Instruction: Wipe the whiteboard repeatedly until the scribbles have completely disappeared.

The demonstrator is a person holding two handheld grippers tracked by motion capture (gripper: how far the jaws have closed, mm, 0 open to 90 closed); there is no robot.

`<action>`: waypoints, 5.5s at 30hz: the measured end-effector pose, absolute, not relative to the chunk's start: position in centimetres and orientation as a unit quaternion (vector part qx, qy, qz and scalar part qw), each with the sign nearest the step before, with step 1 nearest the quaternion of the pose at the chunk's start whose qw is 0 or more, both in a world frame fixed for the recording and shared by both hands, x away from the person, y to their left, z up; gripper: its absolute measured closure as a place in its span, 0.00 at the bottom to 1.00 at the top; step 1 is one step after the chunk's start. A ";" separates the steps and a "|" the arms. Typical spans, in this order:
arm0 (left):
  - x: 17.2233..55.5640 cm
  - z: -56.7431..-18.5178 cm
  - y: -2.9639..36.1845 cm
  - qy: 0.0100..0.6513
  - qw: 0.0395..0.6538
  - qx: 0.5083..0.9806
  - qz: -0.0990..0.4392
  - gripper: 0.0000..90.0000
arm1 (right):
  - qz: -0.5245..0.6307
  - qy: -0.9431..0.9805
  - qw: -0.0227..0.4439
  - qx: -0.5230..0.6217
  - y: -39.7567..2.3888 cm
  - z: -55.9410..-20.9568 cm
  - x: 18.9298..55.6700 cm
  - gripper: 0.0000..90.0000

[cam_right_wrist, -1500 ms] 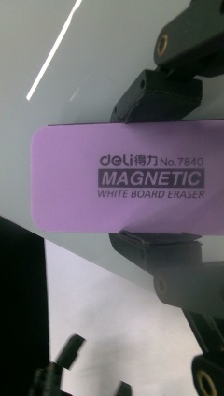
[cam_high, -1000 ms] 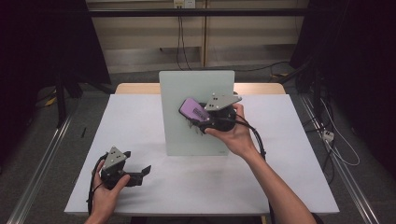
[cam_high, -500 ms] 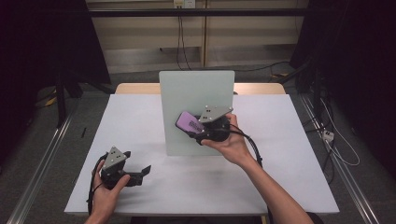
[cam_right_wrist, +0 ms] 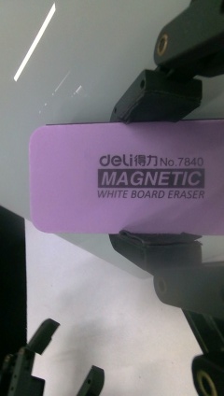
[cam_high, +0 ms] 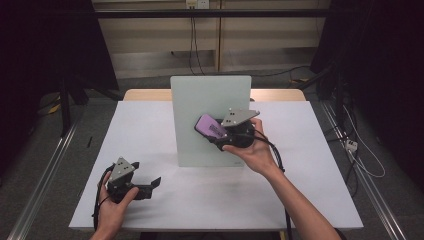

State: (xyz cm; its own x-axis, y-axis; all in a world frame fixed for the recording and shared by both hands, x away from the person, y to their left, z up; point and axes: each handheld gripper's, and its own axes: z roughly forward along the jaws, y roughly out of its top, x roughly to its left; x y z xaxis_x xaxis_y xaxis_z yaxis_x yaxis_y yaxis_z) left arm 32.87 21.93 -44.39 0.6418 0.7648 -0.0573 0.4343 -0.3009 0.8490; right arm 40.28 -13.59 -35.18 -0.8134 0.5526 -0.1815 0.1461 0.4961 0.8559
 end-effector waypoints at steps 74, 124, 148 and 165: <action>32.9 -44.4 21.9 0.383 0.450 0.786 0.182 0.06 | 0.397 0.879 0.182 0.193 -11.4 -40.9 38.3 0.47; 32.8 -44.4 21.9 0.382 0.450 0.787 0.180 0.06 | 0.410 0.876 0.192 0.167 -7.6 -40.0 39.2 0.47; 32.9 -44.4 21.9 0.381 0.452 0.786 0.181 0.06 | 0.443 0.827 0.271 0.216 -13.4 -34.3 40.1 0.47; 33.0 -44.7 21.9 0.385 0.452 0.786 0.172 0.06 | 0.433 0.844 0.256 0.189 -10.2 -35.9 40.1 0.47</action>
State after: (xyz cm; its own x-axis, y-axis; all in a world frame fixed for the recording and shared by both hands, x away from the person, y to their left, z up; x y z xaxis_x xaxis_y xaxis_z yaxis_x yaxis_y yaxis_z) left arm 33.05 21.91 -44.69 0.6442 0.7610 -0.0773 0.4497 -0.2951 0.8430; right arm 40.05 -10.19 -35.88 -0.7980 0.5397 -0.2683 0.0972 0.5545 0.8265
